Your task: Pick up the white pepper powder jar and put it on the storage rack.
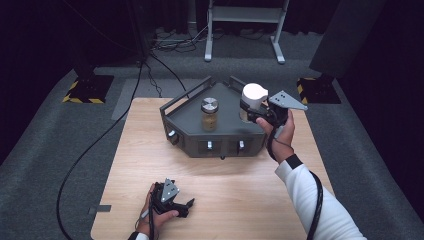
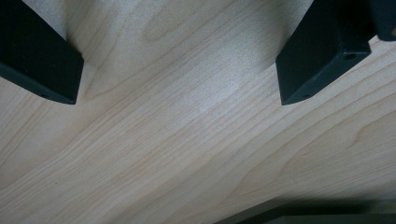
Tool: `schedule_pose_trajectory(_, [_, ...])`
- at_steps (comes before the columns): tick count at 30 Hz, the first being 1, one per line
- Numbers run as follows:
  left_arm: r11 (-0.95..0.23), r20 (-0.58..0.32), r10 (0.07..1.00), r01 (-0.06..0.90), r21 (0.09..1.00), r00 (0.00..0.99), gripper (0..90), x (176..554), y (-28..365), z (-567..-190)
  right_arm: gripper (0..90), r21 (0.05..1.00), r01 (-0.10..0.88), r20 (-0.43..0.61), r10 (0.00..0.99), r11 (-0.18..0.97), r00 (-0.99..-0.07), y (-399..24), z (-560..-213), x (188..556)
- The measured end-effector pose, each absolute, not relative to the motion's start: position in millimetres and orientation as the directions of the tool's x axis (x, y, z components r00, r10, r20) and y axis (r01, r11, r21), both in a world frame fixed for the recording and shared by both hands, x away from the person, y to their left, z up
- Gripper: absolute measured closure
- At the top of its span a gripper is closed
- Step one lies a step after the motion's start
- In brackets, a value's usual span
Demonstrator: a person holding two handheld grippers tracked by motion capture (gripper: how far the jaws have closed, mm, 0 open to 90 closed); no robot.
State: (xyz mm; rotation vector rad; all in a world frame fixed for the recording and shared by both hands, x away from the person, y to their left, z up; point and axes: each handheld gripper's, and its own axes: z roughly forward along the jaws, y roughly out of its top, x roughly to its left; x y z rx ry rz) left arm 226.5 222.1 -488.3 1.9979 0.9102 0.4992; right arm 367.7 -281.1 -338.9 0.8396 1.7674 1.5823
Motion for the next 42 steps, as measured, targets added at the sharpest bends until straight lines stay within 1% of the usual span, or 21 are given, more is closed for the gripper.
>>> schedule_pose_trajectory(12, [-0.362, 0.006, 0.759, 0.414, 0.835, 0.651, 0.8, 226.0, 221.8, -488.2, 29.7, 0.995, 0.066, -0.027, 0.810, 0.080, -0.586, -275.8, -343.2, 384.8])
schedule_pose_trajectory(19, [-0.360, 0.005, 0.760, 0.415, 0.836, 0.650, 0.8, 225.9, 221.7, -488.4, 29.8, 0.992, 0.096, -0.012, 0.825, 0.080, -0.565, -273.9, -350.5, 393.7])
schedule_pose_trajectory(28, [-0.360, 0.005, 0.760, 0.415, 0.836, 0.650, 0.8, 225.8, 221.7, -488.4, 29.8, 0.989, 0.123, 0.003, 0.835, 0.077, -0.551, -276.3, -356.9, 397.0])
schedule_pose_trajectory(42, [-0.360, 0.005, 0.760, 0.414, 0.836, 0.650, 0.8, 225.9, 221.8, -488.4, 29.9, 0.984, 0.156, 0.013, 0.832, 0.089, -0.555, -276.7, -364.9, 399.0])
